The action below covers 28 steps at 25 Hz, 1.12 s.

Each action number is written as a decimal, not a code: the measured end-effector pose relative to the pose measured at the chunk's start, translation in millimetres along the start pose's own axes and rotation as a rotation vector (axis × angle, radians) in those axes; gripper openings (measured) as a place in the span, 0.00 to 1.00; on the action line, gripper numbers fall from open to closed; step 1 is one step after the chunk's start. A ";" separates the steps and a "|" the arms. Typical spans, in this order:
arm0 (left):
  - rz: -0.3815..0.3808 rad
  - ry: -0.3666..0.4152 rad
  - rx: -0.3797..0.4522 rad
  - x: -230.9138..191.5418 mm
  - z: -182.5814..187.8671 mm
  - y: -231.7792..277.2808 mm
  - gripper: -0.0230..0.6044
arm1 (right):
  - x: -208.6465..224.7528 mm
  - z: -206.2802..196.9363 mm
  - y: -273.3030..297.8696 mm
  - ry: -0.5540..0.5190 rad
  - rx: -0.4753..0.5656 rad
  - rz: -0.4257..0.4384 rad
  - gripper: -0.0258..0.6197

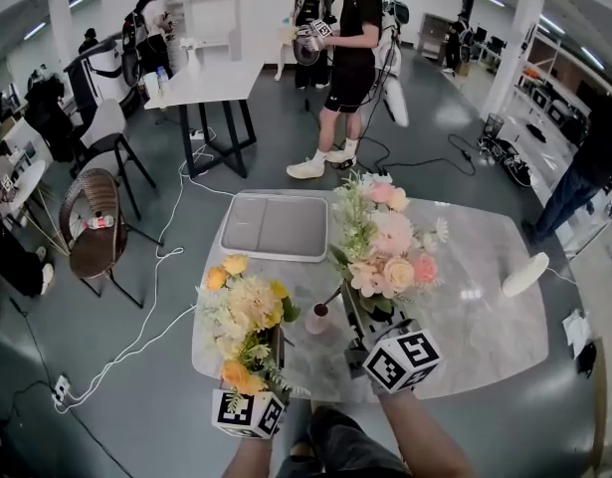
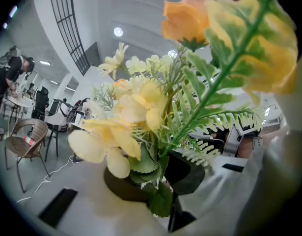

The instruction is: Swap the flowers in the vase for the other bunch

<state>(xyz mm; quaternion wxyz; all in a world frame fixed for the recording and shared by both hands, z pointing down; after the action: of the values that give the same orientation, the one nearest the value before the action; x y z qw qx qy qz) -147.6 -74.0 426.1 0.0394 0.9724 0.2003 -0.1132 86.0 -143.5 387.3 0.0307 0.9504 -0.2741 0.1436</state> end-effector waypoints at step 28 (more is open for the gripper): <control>-0.044 0.019 0.029 -1.5 8.3 -2.2 0.17 | 8.8 4.8 -25.6 -0.034 0.025 -0.096 0.17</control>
<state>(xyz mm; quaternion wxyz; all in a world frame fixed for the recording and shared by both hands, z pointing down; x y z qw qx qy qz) -151.5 -73.5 418.4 0.0211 0.9692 0.2204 -0.1078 107.9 -127.0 385.7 0.0210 0.9650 -0.2271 0.1294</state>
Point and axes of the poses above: the fingertips, and each gripper's own axes: y forward along the fingers, x to its right, z out of its top, the point moved 10 cm from there along -y, backward along the fingers, and after that the axes turned 3 degrees about -x, right-handed, at the moved point
